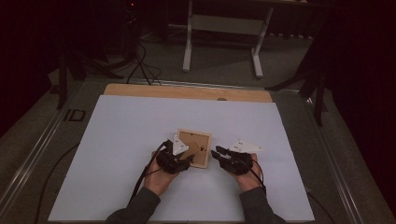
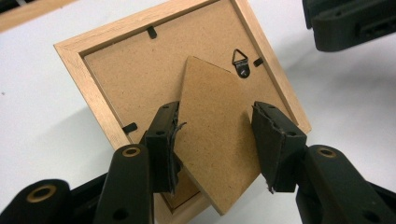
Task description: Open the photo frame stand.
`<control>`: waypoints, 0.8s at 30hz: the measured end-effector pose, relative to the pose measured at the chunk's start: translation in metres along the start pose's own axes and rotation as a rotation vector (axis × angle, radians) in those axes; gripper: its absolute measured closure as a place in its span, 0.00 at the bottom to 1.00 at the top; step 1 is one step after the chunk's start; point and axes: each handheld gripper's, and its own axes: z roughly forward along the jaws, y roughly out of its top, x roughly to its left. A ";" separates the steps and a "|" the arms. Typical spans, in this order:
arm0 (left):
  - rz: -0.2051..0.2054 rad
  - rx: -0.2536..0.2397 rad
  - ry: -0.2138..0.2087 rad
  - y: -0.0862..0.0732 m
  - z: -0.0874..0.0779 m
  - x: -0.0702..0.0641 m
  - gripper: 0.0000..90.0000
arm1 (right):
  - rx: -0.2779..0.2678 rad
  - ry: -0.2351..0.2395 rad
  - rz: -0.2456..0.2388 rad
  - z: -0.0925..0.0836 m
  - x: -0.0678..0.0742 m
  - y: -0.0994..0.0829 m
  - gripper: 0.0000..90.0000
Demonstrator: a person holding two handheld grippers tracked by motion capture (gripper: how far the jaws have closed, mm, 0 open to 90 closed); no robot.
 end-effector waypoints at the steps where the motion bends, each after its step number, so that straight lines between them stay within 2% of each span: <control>1: 0.010 0.000 0.004 0.000 -0.001 -0.001 0.60 | -0.002 -0.003 0.000 0.000 0.000 0.000 0.75; 8: 0.024 -0.021 0.014 -0.008 -0.003 -0.003 0.60 | -0.009 0.001 0.012 -0.002 0.001 0.002 0.70; 13: 0.039 -0.039 0.023 -0.013 -0.004 -0.006 0.60 | 0.001 0.019 0.024 0.000 0.001 0.005 0.63; 18: 0.059 -0.053 0.032 -0.017 -0.007 -0.009 0.60 | 0.016 0.055 0.063 0.004 -0.005 0.010 0.57; 21: 0.067 -0.067 0.037 -0.019 -0.009 -0.011 0.60 | 0.020 0.047 0.055 0.007 -0.007 0.012 0.56; 24: 0.076 -0.080 0.043 -0.022 -0.009 -0.012 0.60 | 0.023 0.063 0.042 0.011 -0.008 0.016 0.52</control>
